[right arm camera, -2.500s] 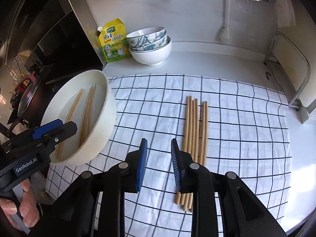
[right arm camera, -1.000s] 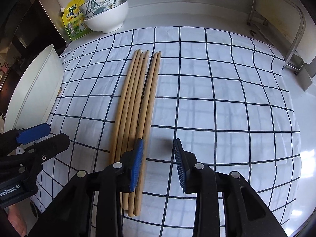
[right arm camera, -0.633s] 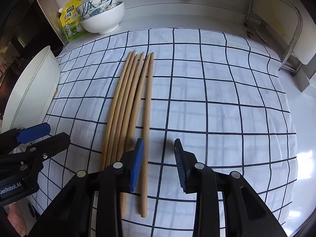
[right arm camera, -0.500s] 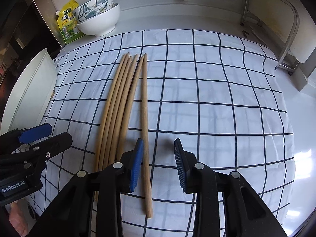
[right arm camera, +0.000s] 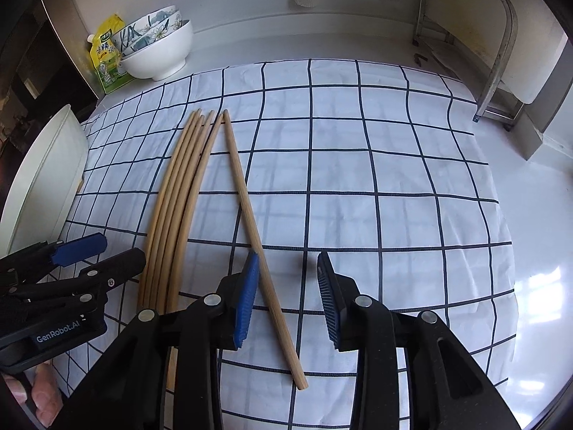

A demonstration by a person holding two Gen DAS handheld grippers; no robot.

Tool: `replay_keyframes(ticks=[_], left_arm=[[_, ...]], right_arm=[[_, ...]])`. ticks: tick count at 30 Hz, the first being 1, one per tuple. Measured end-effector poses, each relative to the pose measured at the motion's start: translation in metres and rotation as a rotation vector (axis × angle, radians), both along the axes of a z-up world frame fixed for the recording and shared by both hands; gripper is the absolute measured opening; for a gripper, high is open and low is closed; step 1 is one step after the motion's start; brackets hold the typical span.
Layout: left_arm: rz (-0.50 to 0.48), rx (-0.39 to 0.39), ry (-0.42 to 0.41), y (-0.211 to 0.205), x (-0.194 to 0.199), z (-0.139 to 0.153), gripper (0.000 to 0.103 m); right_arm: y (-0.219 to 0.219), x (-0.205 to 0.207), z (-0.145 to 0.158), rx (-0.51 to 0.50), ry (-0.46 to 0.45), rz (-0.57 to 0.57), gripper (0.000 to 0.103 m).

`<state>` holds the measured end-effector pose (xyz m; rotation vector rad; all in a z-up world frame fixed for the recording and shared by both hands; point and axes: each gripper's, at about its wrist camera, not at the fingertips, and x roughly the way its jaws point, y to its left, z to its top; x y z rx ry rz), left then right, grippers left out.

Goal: Organize utensils
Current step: 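Lower the right tool and close it on one chopstick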

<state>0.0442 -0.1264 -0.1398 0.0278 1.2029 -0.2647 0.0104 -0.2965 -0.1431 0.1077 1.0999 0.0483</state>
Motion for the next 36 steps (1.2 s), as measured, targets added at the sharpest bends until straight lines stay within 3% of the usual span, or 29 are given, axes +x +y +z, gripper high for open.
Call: replay_keyframes(ticks=[9, 12, 24, 36], left_arm=[[-0.003, 0.059, -0.03, -0.005, 0.0, -0.002, 0.063], [-0.008, 0.099, -0.032, -0.008, 0.001, -0.005, 0.059], [0.044, 0.121, -0.023, 0.025, -0.001, -0.004, 0.059], [0.028, 0.116, -0.053, 0.004, 0.021, -0.004, 0.063]], right_arm=[[-0.002, -0.001, 0.004, 0.011, -0.022, -0.004, 0.032], [-0.002, 0.0, 0.004, 0.012, -0.022, -0.003, 0.032], [0.002, 0.002, 0.005, -0.004, -0.032, 0.027, 0.032], [0.02, 0.014, 0.0, -0.061, -0.035, 0.096, 0.032]])
